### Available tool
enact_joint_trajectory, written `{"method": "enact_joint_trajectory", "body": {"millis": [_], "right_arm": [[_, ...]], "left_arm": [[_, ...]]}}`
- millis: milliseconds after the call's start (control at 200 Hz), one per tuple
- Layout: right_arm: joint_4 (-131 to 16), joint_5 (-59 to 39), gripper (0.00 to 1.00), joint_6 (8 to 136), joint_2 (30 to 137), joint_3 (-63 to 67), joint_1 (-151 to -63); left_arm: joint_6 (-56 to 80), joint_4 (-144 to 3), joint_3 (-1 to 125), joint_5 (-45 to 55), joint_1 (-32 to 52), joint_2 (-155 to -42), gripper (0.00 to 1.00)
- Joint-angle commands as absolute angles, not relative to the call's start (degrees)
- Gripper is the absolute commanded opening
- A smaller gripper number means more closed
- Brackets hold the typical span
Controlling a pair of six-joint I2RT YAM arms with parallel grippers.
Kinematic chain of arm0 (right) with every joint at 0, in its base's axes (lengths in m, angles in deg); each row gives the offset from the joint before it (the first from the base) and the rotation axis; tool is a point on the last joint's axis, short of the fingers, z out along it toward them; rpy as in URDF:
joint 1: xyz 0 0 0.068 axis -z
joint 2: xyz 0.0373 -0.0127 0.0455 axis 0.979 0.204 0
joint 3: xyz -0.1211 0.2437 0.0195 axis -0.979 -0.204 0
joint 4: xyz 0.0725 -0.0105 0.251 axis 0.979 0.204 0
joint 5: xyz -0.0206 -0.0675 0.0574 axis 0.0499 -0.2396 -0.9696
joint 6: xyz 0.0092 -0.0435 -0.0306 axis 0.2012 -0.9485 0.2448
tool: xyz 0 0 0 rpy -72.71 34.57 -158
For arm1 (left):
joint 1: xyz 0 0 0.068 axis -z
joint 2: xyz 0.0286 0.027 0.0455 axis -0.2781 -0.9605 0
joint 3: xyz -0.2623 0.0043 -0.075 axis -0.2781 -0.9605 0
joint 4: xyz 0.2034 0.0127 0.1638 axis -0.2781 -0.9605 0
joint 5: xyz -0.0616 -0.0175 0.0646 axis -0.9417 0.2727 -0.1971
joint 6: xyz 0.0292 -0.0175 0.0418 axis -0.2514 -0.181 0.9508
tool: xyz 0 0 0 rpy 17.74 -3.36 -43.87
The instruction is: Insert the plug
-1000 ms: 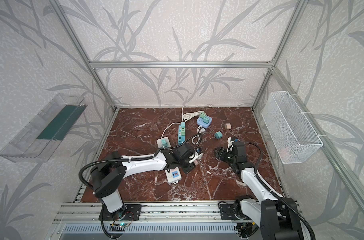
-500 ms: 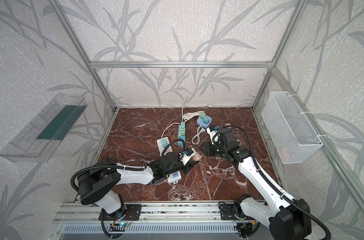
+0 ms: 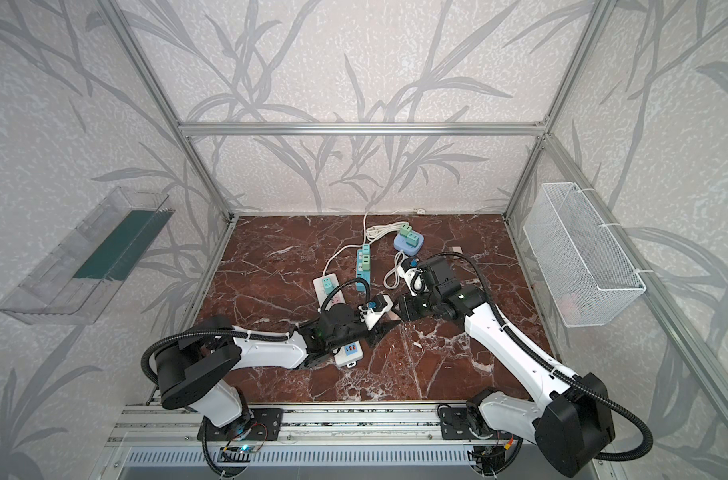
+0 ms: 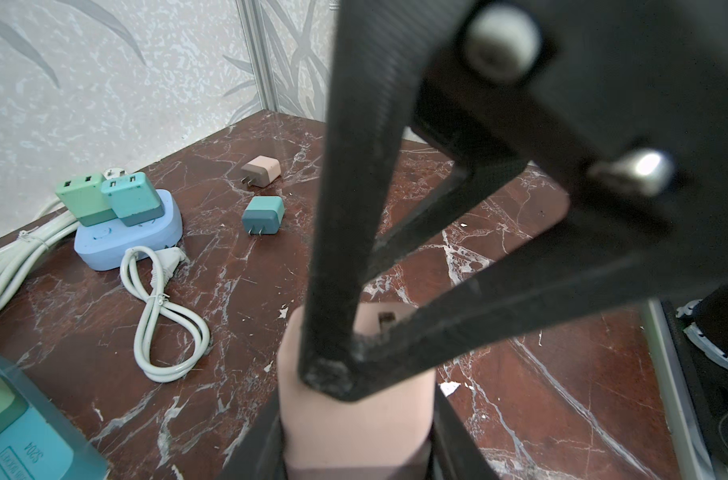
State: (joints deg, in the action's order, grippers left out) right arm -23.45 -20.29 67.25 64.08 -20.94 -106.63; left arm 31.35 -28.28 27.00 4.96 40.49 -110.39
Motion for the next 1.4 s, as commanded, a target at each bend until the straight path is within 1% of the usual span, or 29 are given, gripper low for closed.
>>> {"method": "enact_joint_trajectory", "body": {"millis": [0, 175, 445, 600, 645, 695, 785, 1095, 1255, 1300, 1325, 1395], "right_arm": [[-22.08, -20.87, 0.44, 66.24, 64.01, -20.18, -106.79], [-24.0, -23.04, 0.38, 66.87, 64.78, -20.63, -106.84], [-23.61, -23.44, 0.37, 66.85, 65.81, -20.27, -106.86], [-23.35, -23.9, 0.28, 66.7, 65.55, -20.87, -106.81], [-23.32, -24.1, 0.29, 66.7, 65.62, -21.06, -106.88], [-23.23, -24.3, 0.34, 66.7, 65.8, -21.23, -106.81], [-23.14, -24.22, 0.39, 66.7, 66.03, -21.49, -106.87], [-23.36, -25.0, 0.37, 66.66, 67.19, -21.76, -106.84], [-23.46, -24.52, 0.26, 67.09, 66.64, -21.51, -106.88], [-23.49, -24.37, 0.22, 67.37, 66.19, -21.48, -106.87], [-23.49, -24.41, 0.2, 67.41, 65.87, -21.35, -106.88], [-23.47, -24.19, 0.16, 67.74, 65.1, -20.94, -106.88]], "left_arm": [[32.61, -26.26, 27.84, 4.31, 40.72, -109.4, 0.23], [32.69, -26.99, 28.09, 4.0, 40.76, -109.27, 0.23], [34.0, -28.2, 28.0, 5.01, 40.76, -108.34, 0.25], [34.48, -28.24, 28.05, 5.5, 40.73, -108.27, 0.26], [34.64, -28.24, 28.15, 5.61, 40.78, -108.41, 0.26], [34.74, -28.22, 28.19, 5.66, 40.71, -108.44, 0.26], [35.0, -28.16, 28.26, 5.63, 40.8, -108.28, 0.27], [35.19, -27.98, 27.95, 5.84, 40.8, -107.99, 0.29], [35.29, -28.06, 27.91, 5.89, 40.8, -107.89, 0.29], [35.21, -28.11, 27.89, 6.09, 40.8, -107.89, 0.32], [35.12, -28.14, 27.9, 6.35, 40.8, -107.91, 0.35], [34.87, -28.1, 27.81, 7.3, 40.79, -107.76, 0.49]]}}
